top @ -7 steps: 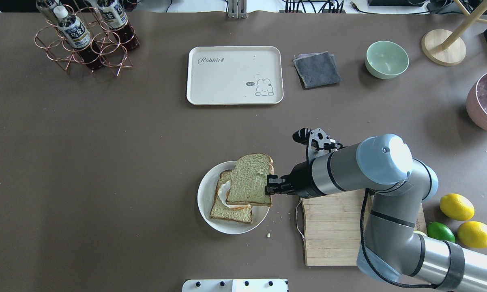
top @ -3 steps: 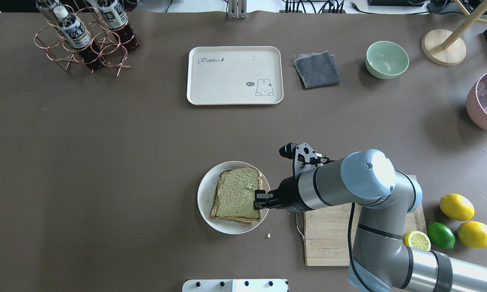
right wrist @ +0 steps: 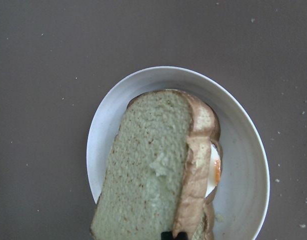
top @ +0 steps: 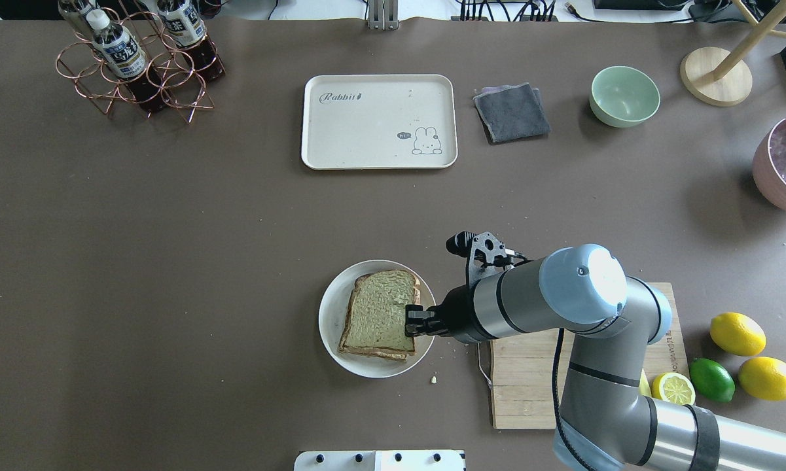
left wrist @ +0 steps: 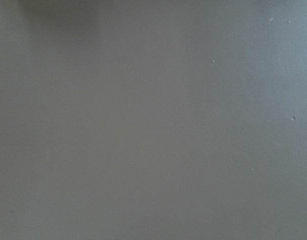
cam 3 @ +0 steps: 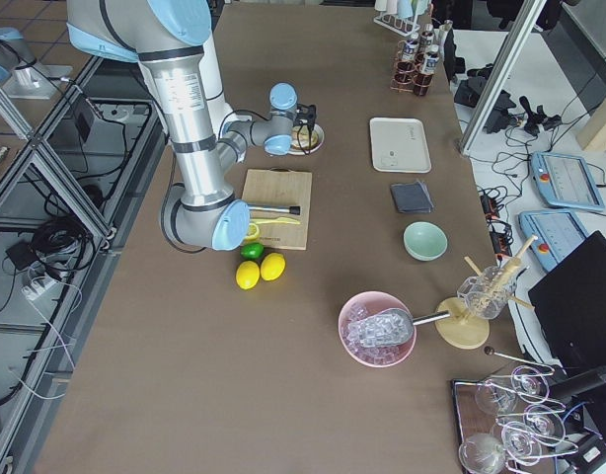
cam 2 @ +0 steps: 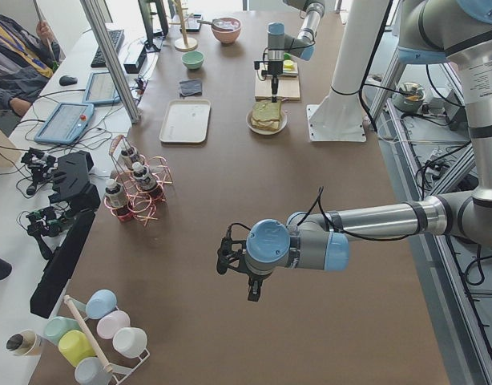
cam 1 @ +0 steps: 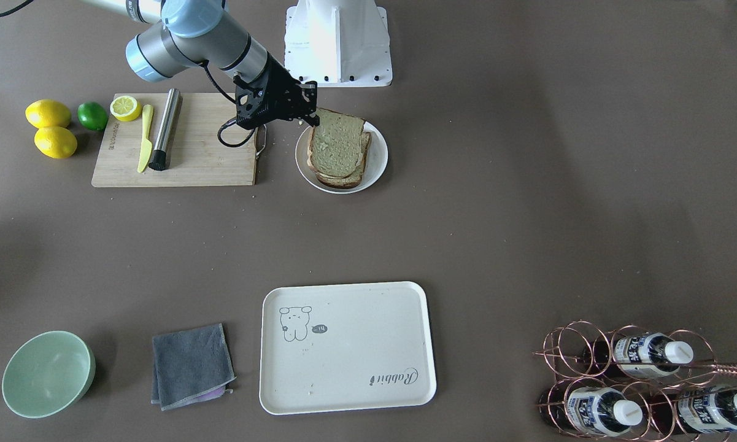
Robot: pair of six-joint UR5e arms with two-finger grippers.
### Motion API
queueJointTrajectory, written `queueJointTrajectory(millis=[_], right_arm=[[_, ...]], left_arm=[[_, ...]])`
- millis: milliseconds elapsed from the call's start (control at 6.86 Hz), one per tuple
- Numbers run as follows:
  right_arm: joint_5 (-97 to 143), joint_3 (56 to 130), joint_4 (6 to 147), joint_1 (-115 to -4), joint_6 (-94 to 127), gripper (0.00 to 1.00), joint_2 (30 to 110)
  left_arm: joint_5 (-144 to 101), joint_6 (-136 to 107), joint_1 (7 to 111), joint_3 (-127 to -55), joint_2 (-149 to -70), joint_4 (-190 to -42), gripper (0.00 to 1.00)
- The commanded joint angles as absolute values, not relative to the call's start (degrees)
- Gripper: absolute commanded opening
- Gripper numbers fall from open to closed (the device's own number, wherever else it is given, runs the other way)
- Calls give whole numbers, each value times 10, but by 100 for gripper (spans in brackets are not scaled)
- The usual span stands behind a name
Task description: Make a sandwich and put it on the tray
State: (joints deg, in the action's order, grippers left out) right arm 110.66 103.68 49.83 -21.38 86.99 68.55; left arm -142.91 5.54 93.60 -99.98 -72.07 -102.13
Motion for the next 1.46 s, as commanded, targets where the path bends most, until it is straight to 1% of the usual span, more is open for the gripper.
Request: queueJointTrajectory(millis=[0,1021,1167,1312], right_arm=[[1100,1028,498,-213,873,0,681],[1091,1020,498,-209,874,0,672],[1091,1020,498,-210,874,18,672],[1090,1020,499,-209,874,93,672]], left_arm=[[-1429,55,936,-1000,-721,-1021,97],[-1428,55,936,-1002,-721,-1020,97],[-1428,55,936,-1002,-721,-1021,97],[-1428,55,936,-1002,-721,-1020,97]])
